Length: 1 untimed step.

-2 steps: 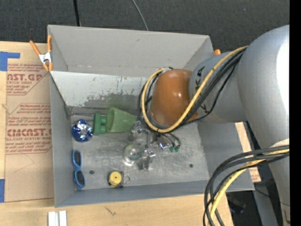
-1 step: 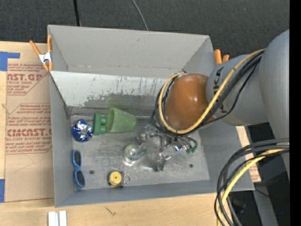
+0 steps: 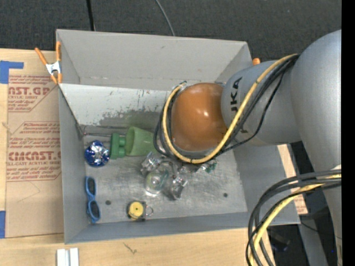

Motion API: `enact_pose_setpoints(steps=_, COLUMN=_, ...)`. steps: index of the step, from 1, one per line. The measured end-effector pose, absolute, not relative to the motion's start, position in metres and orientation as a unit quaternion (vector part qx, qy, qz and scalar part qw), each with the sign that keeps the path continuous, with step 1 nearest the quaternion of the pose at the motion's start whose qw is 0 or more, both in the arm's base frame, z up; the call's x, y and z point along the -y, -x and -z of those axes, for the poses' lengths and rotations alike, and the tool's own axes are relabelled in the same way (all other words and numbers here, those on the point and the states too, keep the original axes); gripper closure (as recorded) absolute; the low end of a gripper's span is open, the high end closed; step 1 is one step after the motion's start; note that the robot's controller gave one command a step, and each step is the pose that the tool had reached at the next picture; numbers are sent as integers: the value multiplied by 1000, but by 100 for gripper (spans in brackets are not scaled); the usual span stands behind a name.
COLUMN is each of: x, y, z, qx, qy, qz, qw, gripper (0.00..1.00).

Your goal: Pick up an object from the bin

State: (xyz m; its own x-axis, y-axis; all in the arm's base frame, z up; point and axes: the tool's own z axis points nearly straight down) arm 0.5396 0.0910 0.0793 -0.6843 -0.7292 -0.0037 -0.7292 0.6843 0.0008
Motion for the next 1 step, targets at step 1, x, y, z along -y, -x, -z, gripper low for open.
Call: enact_pose_setpoints(steps=1, x=-91, y=-540, z=-80, qx=-918, qy=396, qz=-1, qw=3, gripper=100)
